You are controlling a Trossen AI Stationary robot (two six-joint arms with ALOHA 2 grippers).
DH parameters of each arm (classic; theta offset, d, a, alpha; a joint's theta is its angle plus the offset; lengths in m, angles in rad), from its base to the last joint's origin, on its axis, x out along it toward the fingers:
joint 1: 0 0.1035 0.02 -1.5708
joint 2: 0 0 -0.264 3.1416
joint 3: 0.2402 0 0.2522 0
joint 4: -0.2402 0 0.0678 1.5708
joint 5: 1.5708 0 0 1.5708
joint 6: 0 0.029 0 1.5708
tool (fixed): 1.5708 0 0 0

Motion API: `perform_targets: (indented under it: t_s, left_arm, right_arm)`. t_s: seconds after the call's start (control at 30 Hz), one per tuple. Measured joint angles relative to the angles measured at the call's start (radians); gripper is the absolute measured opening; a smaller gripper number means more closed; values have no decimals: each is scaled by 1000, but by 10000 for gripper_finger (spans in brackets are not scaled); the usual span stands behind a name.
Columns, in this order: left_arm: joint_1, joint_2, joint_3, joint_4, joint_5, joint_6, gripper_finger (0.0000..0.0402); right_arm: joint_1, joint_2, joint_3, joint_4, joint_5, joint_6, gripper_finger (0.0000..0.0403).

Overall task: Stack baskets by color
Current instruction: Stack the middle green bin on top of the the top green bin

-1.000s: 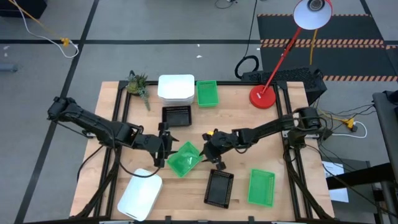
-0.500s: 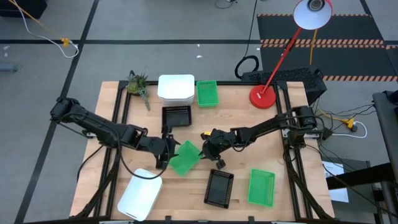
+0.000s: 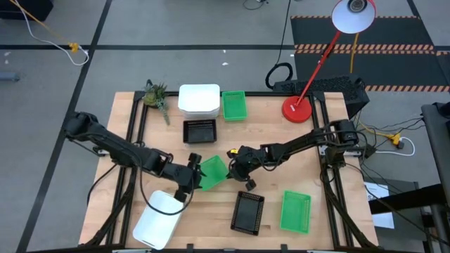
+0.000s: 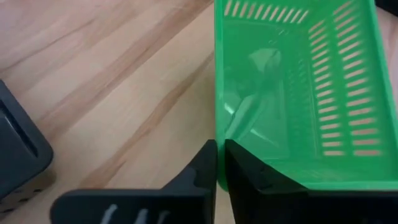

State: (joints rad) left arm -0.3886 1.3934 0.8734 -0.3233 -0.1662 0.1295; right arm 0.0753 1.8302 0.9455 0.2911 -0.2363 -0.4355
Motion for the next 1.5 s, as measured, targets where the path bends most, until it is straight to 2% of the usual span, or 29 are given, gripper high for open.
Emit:
perform_targets:
  t_s: [0.3,0.63,0.73,1.0,1.1,1.23,1.5]
  left_arm:
    - [-5,72,0,-71,31,27,218]
    - [-5,73,1,-180,-69,44,207]
    - [-5,72,1,-179,-79,76,169]
    - [12,74,1,-187,-60,143,19]
    - [22,69,1,-174,-62,146,11]
    - [30,68,0,-99,-87,171,19]
    - [98,67,1,114,-96,224,10]
  right_arm:
    - [-4,0,0,-17,-1,-27,12]
    - [-4,0,1,-29,-2,-56,12]
    - [-5,0,1,-29,-2,-57,13]
    - [-11,-15,0,-61,10,-46,17]
    - [-11,-51,0,-100,57,-5,36]
    - [6,-135,-1,-188,188,81,82]
    - [61,-401,-1,-399,385,289,187]
